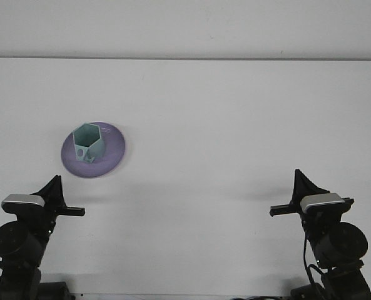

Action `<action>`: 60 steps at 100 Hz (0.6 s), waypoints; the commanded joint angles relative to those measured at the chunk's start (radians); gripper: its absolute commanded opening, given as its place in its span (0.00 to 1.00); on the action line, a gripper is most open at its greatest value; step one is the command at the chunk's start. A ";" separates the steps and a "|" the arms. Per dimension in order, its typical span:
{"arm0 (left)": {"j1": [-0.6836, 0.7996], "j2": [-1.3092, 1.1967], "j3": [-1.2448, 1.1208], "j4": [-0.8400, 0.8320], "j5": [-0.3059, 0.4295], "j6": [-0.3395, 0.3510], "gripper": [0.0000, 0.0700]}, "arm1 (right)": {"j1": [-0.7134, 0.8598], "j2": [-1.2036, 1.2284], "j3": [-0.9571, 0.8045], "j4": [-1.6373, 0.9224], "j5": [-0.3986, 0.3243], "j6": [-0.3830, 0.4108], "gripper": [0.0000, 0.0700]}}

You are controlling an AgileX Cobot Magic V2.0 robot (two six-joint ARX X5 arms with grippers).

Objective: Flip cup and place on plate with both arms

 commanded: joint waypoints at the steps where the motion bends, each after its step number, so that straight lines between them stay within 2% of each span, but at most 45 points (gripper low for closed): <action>1: 0.000 -0.001 0.016 0.042 0.008 -0.023 0.02 | 0.002 0.002 0.000 0.009 0.008 0.002 0.01; 8: 0.000 0.005 0.016 0.071 0.008 -0.029 0.02 | 0.002 0.002 0.000 0.009 0.013 0.003 0.01; 20: 0.000 0.005 0.016 0.077 0.008 -0.102 0.02 | 0.002 0.002 0.000 0.010 0.013 0.003 0.01; 60: 0.000 0.004 0.016 0.077 0.008 -0.101 0.02 | 0.002 0.002 0.000 0.010 0.013 0.003 0.01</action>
